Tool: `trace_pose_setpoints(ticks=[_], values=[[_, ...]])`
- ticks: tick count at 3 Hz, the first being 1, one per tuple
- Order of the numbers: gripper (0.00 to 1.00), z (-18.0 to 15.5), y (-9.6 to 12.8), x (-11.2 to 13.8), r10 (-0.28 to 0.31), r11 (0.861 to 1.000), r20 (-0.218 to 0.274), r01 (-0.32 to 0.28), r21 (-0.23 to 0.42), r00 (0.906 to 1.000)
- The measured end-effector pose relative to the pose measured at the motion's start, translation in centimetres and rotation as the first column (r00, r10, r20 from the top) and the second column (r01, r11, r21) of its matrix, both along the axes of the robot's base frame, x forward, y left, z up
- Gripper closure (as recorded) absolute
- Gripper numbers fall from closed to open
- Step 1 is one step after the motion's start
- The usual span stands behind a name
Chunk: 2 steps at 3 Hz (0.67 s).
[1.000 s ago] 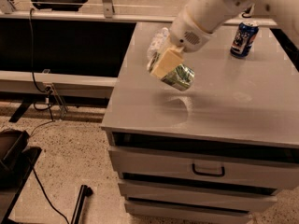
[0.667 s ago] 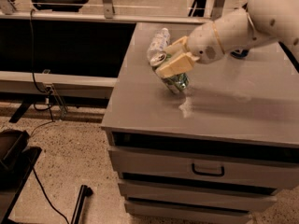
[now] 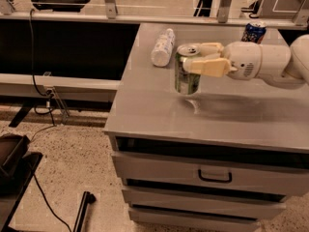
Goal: Place green can upright
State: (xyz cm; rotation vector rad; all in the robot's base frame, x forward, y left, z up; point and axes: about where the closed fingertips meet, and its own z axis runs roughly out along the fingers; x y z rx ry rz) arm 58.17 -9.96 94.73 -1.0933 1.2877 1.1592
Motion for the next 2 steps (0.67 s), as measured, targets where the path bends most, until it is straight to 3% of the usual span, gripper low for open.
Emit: trace_pose_setpoints(ticks=[1, 2], values=[[1.00, 1.45, -0.02, -0.42, 0.030, 0.993, -0.014, -0.029, 0.112, 0.9994], [1.00, 1.21, 0.12, -0.35, 0.027, 0.996, -0.012, -0.025, 0.091, 0.9996]])
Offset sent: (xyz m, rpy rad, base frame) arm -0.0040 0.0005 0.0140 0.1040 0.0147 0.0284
